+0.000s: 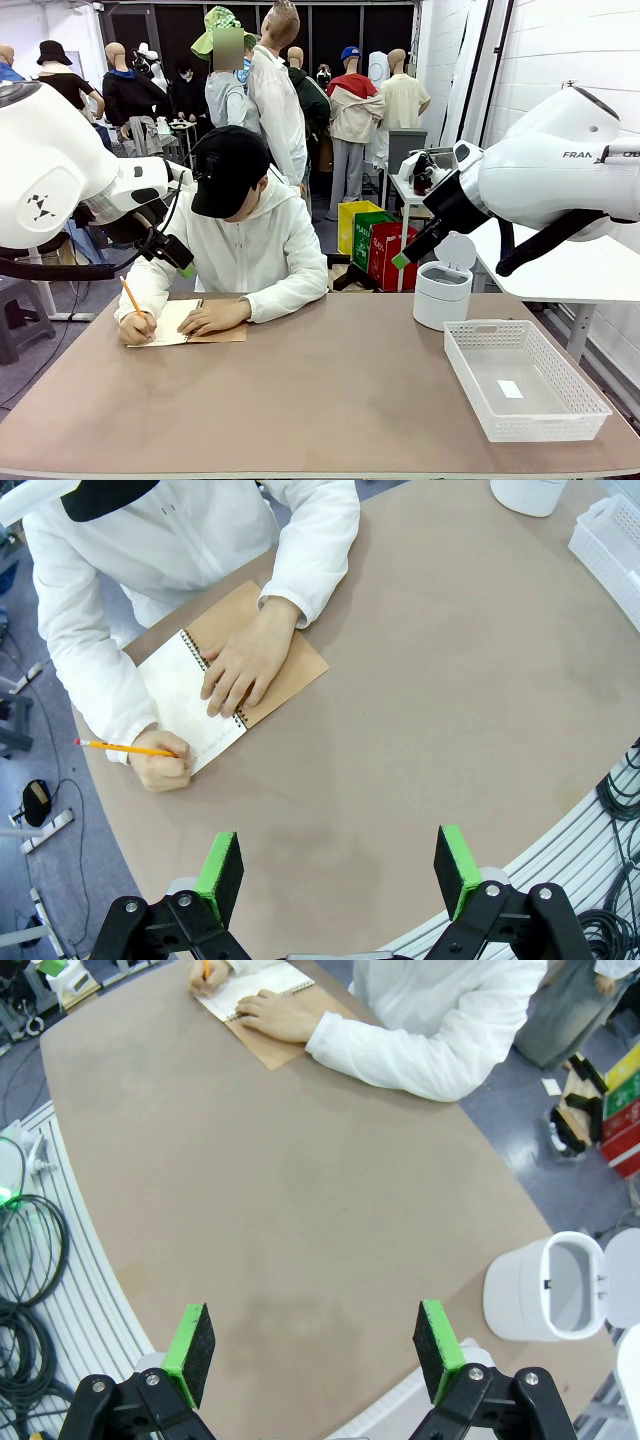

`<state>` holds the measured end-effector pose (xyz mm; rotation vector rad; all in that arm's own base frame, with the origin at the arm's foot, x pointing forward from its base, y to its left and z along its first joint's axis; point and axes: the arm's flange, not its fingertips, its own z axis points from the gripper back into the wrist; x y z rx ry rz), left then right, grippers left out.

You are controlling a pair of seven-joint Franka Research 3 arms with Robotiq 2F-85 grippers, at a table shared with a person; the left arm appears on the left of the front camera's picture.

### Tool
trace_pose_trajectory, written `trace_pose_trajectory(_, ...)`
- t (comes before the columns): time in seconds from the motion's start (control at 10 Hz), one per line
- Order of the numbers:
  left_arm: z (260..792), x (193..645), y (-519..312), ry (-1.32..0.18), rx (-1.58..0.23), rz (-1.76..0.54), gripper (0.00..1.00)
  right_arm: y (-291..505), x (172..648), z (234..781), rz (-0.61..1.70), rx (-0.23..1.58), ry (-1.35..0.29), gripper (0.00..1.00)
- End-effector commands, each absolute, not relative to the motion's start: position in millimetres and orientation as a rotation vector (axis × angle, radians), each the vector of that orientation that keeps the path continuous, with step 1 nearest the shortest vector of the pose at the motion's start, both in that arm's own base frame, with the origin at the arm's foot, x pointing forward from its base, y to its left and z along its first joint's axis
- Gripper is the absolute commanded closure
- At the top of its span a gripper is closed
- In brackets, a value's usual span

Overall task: Sort the paper based on its condition.
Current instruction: If a person hands you a paper, place it in the Organizing basket , and if it's crumpled, put it in the Trash can.

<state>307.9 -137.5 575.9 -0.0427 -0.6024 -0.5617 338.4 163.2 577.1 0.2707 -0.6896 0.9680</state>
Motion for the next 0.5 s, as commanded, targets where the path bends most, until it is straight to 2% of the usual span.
trace_pose_trajectory(0.0, 575.6, 308.0, -137.2, -0.602, -0.042, -0.562, 0.0, 162.9, 338.2, 576.9, 0.974, 0.271, -0.683, 0.0)
trace_pose_trajectory(0.4, 575.6, 308.0, -137.2, -0.602, -0.042, -0.562, 0.0, 162.9, 338.2, 576.9, 0.974, 0.271, -0.683, 0.0)
